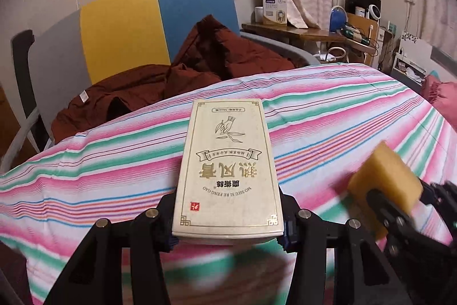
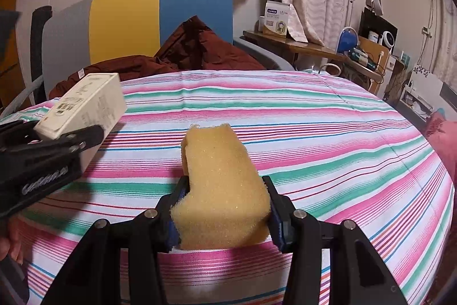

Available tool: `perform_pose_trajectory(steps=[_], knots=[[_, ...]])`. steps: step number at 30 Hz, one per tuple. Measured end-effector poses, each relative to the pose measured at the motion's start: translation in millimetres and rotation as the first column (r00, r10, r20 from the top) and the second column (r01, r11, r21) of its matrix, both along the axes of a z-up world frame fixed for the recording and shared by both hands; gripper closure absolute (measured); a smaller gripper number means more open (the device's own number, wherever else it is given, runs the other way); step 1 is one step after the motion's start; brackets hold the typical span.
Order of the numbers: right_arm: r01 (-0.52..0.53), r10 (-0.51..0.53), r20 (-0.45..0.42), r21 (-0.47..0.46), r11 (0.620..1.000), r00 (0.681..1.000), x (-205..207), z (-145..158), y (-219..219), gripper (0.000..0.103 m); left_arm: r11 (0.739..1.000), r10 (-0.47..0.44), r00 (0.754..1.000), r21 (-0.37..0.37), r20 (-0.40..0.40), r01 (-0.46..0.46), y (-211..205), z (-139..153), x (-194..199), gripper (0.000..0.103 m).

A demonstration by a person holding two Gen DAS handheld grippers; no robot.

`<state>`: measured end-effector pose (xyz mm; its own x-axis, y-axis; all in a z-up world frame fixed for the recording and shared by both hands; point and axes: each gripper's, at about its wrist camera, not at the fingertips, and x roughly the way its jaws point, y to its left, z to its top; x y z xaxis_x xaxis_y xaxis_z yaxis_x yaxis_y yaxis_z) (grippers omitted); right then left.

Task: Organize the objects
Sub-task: 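Carry the cream box in the left gripper and sponge in the right gripper toward the tray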

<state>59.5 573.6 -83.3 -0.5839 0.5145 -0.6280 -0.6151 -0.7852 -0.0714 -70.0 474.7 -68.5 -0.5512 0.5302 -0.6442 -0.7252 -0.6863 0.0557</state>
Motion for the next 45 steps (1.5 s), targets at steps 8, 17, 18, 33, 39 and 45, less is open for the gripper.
perform_pose_trajectory(steps=[8, 17, 18, 33, 39, 45], knots=[[0.005, -0.005, -0.011, 0.041, 0.999, 1.000, 1, 4, -5, 0.054, 0.999, -0.004, 1.000, 0.047, -0.029, 0.005, -30, 10, 26, 0.052], [-0.009, 0.010, -0.009, 0.091, 0.996, 1.000, 1, 7, -15, 0.054, 0.997, 0.024, 0.999, 0.078, -0.024, -0.022, -72, 14, 48, 0.052], [-0.018, 0.019, -0.014, 0.099, 0.995, 1.000, 1, 8, -17, 0.054, 0.997, 0.024, 0.999, 0.080, -0.023, -0.023, -77, 14, 51, 0.052], [-0.097, 0.099, -0.001, 0.175, 0.980, 0.995, -3, 12, -37, 0.054, 0.983, 0.079, 0.992, 0.157, 0.100, -0.094, -159, 24, 77, 0.052], [-0.111, 0.111, 0.009, 0.193, 0.975, 0.994, -4, 12, -42, 0.054, 0.963, 0.140, 0.980, 0.210, 0.142, -0.168, -204, 37, 72, 0.052], [-0.137, 0.131, 0.044, 0.221, 0.966, 0.990, -9, 11, -50, 0.054, 0.945, 0.220, 0.960, 0.208, 0.171, -0.254, -258, 48, 60, 0.051]])
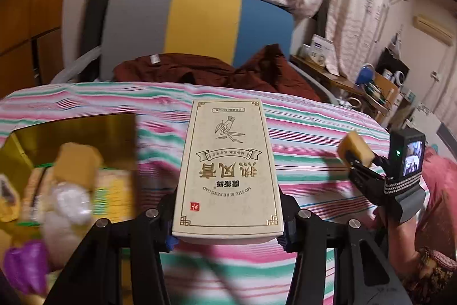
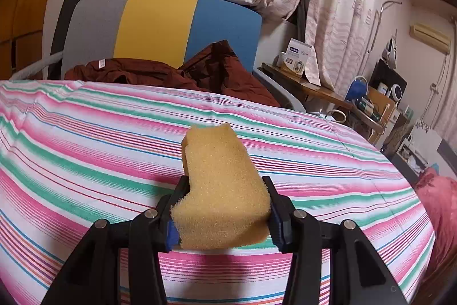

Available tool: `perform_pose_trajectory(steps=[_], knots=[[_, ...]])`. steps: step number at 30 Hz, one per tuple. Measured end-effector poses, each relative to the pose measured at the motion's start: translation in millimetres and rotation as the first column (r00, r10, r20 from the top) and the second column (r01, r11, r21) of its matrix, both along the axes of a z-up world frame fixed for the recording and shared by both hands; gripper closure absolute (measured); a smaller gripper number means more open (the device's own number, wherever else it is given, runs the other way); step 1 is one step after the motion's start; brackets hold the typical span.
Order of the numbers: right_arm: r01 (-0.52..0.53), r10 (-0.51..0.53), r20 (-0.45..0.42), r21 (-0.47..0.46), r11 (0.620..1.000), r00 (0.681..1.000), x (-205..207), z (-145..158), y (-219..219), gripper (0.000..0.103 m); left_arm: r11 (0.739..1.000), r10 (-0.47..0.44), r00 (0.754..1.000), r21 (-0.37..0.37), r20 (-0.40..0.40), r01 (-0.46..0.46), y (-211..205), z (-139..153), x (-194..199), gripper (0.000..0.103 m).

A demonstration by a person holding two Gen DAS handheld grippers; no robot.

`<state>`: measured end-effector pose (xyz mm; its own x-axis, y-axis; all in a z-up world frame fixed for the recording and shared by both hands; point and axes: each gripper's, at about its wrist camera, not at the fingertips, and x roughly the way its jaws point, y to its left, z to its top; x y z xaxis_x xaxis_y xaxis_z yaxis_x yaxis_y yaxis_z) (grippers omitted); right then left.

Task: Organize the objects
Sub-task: 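Carry the cream box in the left gripper and sponge in the right gripper toward the tray, then lower the cream box into the tray and open the left gripper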

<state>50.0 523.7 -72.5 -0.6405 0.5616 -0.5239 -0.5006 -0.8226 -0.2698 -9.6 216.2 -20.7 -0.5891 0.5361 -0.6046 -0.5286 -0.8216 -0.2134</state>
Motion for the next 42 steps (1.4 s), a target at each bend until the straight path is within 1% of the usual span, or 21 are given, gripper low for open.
perform_pose_trajectory(steps=[2, 5, 7, 10, 13, 16, 20, 22, 27, 29, 32, 35, 37, 42], knots=[[-0.008, 0.008, 0.010, 0.012, 1.000, 1.000, -2, -1, -2, 0.054, 0.999, 0.034, 0.999, -0.001, 0.006, -0.034, -20, 2, -5, 0.051], [-0.037, 0.037, 0.003, 0.020, 0.999, 0.999, -1, 0, -6, 0.054, 0.996, 0.092, 0.996, -0.004, 0.020, -0.092, -48, 5, -14, 0.051], [-0.061, 0.062, -0.016, 0.023, 0.998, 0.998, 3, 3, -8, 0.054, 0.991, 0.132, 0.991, -0.007, 0.035, -0.132, -66, 4, -21, 0.051], [-0.091, 0.092, -0.037, 0.021, 0.996, 0.995, 6, 6, -11, 0.054, 0.978, 0.206, 0.977, -0.002, 0.058, -0.206, -97, 3, -34, 0.051], [-0.107, 0.107, -0.037, 0.010, 0.994, 0.994, 6, 7, -12, 0.054, 0.961, 0.276, 0.958, -0.009, 0.076, -0.276, -125, 3, -51, 0.051], [-0.106, 0.106, -0.034, 0.012, 0.994, 0.994, 7, 9, -14, 0.054, 0.942, 0.335, 0.936, -0.011, 0.111, -0.335, -153, 0, -68, 0.051], [-0.110, 0.111, -0.028, 0.025, 0.994, 0.993, 7, 9, -19, 0.054, 0.930, 0.366, 0.914, -0.033, 0.175, -0.366, -173, -11, -90, 0.051], [-0.111, 0.111, -0.021, 0.031, 0.993, 0.994, 6, 8, -21, 0.054, 0.922, 0.385, 0.897, -0.041, 0.218, -0.386, -183, -17, -101, 0.051], [-0.107, 0.108, -0.015, 0.034, 0.994, 0.994, 6, 7, -21, 0.054, 0.903, 0.428, 0.864, -0.088, 0.266, -0.420, -196, -27, -119, 0.051], [-0.109, 0.110, -0.016, 0.038, 0.993, 0.994, 6, 7, -22, 0.054, 0.894, 0.446, 0.854, -0.100, 0.268, -0.436, -203, -29, -122, 0.051], [-0.109, 0.110, -0.009, 0.050, 0.993, 0.994, 5, 8, -25, 0.054, 0.896, 0.444, 0.860, -0.120, 0.251, -0.427, -201, -29, -126, 0.051], [-0.121, 0.122, -0.014, 0.043, 0.992, 0.992, 8, 14, -31, 0.054, 0.894, 0.444, 0.867, -0.177, 0.228, -0.411, -192, -32, -129, 0.051], [-0.128, 0.128, -0.054, 0.001, 0.992, 0.990, 13, 22, -36, 0.054, 0.892, 0.444, 0.865, -0.204, 0.235, -0.403, -188, -34, -133, 0.051], [-0.152, 0.137, -0.138, -0.102, 0.983, 0.981, 22, 37, -48, 0.054, 0.880, 0.467, 0.851, -0.227, 0.242, -0.418, -188, -35, -140, 0.050]])
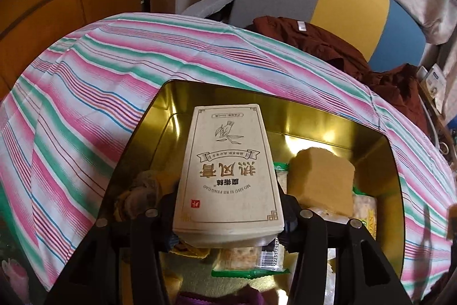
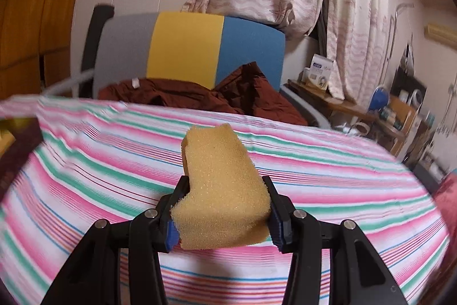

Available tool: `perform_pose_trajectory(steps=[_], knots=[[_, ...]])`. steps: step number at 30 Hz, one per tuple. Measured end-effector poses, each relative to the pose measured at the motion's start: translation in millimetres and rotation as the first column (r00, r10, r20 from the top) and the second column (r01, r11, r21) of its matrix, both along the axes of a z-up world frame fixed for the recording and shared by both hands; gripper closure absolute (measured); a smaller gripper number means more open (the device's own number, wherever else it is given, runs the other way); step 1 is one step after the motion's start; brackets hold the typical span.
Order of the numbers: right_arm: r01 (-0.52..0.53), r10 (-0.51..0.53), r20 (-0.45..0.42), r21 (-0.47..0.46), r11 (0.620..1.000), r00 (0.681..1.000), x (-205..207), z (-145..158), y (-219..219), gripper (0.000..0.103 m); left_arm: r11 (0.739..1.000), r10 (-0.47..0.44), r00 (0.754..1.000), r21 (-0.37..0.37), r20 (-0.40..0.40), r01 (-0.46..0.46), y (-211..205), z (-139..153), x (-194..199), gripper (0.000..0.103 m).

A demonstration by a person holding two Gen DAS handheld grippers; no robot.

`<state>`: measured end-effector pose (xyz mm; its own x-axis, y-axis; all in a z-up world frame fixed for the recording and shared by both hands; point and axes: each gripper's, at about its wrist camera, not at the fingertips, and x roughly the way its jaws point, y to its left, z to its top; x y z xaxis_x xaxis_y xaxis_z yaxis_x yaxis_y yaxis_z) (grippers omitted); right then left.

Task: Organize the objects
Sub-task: 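Lower the cream box into the tray and open the left gripper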

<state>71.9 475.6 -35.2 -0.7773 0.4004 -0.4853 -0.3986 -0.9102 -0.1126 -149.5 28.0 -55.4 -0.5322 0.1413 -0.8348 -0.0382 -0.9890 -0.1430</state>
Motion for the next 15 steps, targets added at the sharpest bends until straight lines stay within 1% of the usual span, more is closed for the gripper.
perform_pose_trajectory(steps=[2, 4, 6, 8, 10, 15], knots=[[-0.018, 0.017, -0.021, -0.038, 0.999, 1.000, 3, 4, -9, 0.054, 1.000, 0.003, 1.000, -0.014, 0.001, -0.003, 2, 0, 1, 0.047], [-0.041, 0.038, -0.040, -0.069, 0.997, 0.998, 5, 8, -20, 0.054, 1.000, 0.006, 1.000, -0.025, -0.001, -0.006, 4, 0, 8, 0.039], [-0.068, 0.063, -0.060, -0.095, 0.993, 0.996, 7, 12, -32, 0.054, 1.000, -0.003, 1.000, -0.006, -0.008, 0.003, 7, 2, 15, 0.020], [-0.091, 0.084, -0.071, -0.108, 0.990, 0.994, 8, 14, -42, 0.054, 1.000, -0.008, 1.000, -0.015, -0.020, 0.008, 12, 5, 24, 0.014], [-0.119, 0.110, -0.081, -0.122, 0.985, 0.991, 8, 17, -53, 0.054, 1.000, -0.021, 1.000, -0.009, -0.022, 0.021, 15, 6, 32, 0.010], [-0.190, 0.174, -0.104, -0.177, 0.966, 0.979, 3, 25, -72, 0.054, 0.999, -0.023, 1.000, 0.029, -0.009, 0.023, 13, 4, 43, 0.010]])
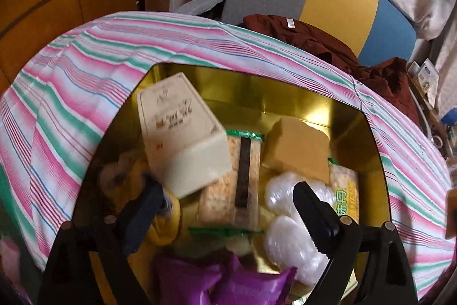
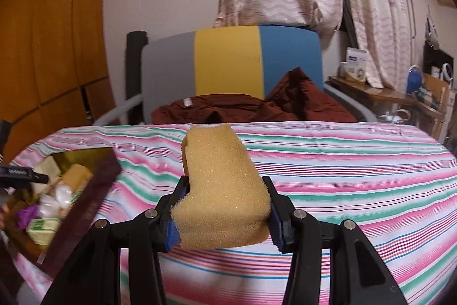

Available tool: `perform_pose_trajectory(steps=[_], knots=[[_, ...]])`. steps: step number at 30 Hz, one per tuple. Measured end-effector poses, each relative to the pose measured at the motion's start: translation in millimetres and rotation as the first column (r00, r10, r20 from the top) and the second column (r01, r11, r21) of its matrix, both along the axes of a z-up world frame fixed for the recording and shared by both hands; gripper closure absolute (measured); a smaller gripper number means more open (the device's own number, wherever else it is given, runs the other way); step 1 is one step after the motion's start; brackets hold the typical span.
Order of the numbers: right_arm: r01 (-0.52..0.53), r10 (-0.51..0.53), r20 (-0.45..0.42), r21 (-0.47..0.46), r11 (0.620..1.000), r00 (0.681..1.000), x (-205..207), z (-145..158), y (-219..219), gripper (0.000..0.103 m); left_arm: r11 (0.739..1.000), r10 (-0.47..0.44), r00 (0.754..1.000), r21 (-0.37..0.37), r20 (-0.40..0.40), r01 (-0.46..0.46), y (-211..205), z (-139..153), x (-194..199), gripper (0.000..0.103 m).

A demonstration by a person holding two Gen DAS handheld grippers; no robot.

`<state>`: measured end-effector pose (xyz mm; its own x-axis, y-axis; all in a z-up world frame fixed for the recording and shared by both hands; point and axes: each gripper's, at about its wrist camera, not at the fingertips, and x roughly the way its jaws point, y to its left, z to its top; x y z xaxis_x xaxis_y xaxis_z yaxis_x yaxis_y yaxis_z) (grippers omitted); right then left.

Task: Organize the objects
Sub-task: 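Lower the cream box into the tray and open the left gripper, then carry the yellow sponge in the right gripper over the tray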

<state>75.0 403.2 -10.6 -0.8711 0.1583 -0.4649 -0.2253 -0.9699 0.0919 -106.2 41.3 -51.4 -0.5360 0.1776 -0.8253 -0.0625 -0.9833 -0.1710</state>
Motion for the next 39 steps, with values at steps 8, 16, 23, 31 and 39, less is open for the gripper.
perform_pose_trajectory(steps=[8, 16, 23, 31, 39], knots=[[-0.090, 0.091, 0.008, -0.063, 0.994, 0.996, -10, 3, -30, 0.054, 0.983, -0.095, 0.995, 0.156, 0.010, 0.092, -1, -1, 18, 0.010], [-0.149, 0.151, 0.014, -0.112, 0.983, 0.988, -12, 1, -50, 0.054, 0.973, -0.100, 0.984, 0.193, -0.146, 0.127, -19, 23, 51, 0.009], [-0.226, 0.230, 0.013, -0.138, 0.964, 0.973, -18, 3, -80, 0.054, 0.972, -0.038, 0.985, 0.222, -0.166, 0.075, -35, 28, 40, 0.003], [-0.276, 0.279, 0.004, -0.140, 0.951, 0.960, -21, 8, -100, 0.054, 0.961, -0.168, 0.986, 0.222, -0.012, 0.167, 0, 0, 14, 0.003], [-0.269, 0.272, 0.002, -0.151, 0.951, 0.962, -24, 8, -102, 0.054, 0.936, -0.221, 0.971, 0.299, 0.092, 0.185, 27, -13, -9, 0.004]])
